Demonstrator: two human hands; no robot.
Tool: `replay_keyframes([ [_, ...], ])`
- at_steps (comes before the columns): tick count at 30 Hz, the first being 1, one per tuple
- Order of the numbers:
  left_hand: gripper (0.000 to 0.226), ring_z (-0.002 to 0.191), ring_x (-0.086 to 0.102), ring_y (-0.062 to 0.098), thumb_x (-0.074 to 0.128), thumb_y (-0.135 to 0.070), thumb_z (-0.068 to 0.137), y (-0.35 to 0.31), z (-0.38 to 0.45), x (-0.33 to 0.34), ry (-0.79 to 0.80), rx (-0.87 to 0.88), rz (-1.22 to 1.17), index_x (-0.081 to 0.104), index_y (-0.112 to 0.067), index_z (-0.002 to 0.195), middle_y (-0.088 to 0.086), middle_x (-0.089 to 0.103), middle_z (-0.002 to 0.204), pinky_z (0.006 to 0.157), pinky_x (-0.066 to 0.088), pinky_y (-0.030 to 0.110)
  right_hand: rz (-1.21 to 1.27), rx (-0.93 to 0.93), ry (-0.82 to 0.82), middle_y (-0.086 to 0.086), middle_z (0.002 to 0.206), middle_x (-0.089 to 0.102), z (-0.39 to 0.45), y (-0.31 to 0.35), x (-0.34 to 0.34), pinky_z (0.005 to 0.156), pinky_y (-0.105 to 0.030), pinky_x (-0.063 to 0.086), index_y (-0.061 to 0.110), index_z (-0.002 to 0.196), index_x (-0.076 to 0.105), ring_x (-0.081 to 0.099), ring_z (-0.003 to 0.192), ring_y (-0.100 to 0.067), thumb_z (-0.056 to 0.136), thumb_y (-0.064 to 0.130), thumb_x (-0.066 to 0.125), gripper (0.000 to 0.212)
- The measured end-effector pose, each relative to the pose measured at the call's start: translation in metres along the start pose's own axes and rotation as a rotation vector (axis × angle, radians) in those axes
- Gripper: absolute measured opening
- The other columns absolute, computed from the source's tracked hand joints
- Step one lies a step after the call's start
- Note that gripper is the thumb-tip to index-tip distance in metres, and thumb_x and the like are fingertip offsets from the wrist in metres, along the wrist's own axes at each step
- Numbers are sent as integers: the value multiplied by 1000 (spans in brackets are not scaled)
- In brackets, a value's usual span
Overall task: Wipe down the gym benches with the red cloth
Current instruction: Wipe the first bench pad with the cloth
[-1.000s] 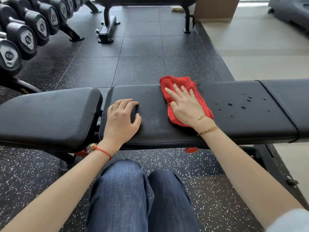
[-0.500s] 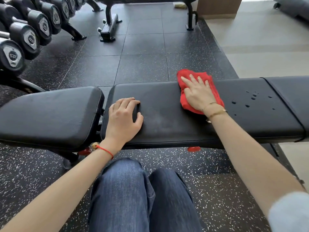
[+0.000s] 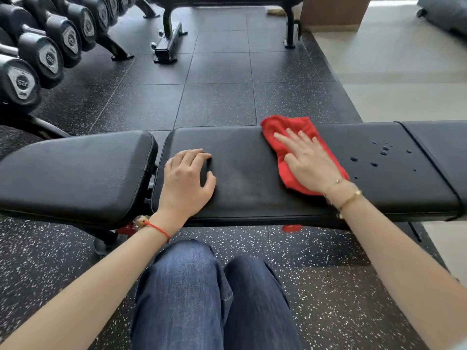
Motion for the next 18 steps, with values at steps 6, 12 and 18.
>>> replay_keyframes([
  [6, 37, 128, 51, 24, 59, -26, 86, 0, 0, 1, 3, -7, 10, 63, -17, 122, 0, 62, 130, 111, 35, 44, -66, 11, -2, -3, 162, 11, 38, 54, 14, 120, -49, 4, 32, 152, 18, 12, 148, -30, 99, 30, 31, 55],
  [12, 40, 128, 51, 24, 54, -30, 85, 0, 0, 0, 4, -6, 1, 64, -17, 122, 1, 62, 130, 110, 36, 45, -10, -256, 23, 6, 161, 16, -48, 81, 20, 122, -41, 4, 39, 151, 19, 12, 149, -21, 91, 32, 29, 61],
  [18, 38, 128, 51, 24, 55, -28, 86, 0, 0, 2, -4, -8, 11, 64, -17, 122, 1, 62, 130, 111, 35, 44, 22, 32, 10, 2, 162, 13, -14, 3, 0, 121, -43, 3, 36, 151, 20, 10, 149, -23, 98, 25, 31, 55],
])
Point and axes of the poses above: each hand's wrist, its own z-axis towards the middle knuckle, its own x-axis out of the palm, y = z × x, the point moved 3 cm from there along z, towards the middle knuckle
